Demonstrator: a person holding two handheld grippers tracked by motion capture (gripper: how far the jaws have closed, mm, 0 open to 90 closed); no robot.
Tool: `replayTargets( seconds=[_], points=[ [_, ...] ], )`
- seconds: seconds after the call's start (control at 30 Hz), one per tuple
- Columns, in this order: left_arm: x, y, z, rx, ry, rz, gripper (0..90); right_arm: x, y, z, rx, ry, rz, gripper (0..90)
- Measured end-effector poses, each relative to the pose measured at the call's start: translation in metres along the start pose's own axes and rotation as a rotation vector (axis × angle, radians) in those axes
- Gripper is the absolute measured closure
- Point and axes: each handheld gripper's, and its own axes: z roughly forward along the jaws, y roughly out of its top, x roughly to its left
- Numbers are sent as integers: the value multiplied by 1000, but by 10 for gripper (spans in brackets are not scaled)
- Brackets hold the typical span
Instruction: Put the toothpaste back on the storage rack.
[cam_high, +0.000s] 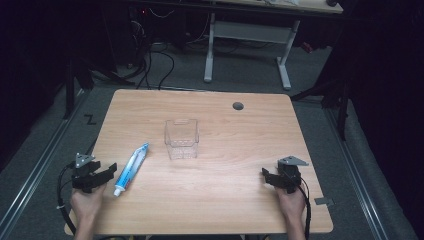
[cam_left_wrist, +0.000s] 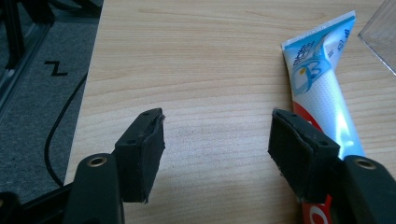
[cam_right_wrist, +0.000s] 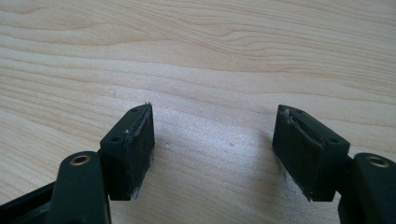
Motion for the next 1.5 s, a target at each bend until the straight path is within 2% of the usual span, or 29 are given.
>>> replayTargets(
  seconds=[0.13,0.27,0.43,0.7,0.8,1.1,1.5],
  points=[
    [0,0,-6,13,-17,-2,406,0,0,0,-1,1,-1,296],
    [-2,-2,-14,24,-22,22,432,0,0,0,0,0,0,296],
    [-3,-3,-23,7,-31,28,447,0,0,0,0,0,0,296],
    [-11,-2,-32,14,-64,50,475,0,0,0,-1,1,-1,296],
    [-16,-1,-33,17,-79,60,479,0,0,0,-1,1,-1,296],
    [-38,11,-27,52,-110,141,474,0,0,0,0,1,0,295],
    [-56,31,-14,95,-134,203,483,0,0,0,0,1,-1,295]
  ],
)
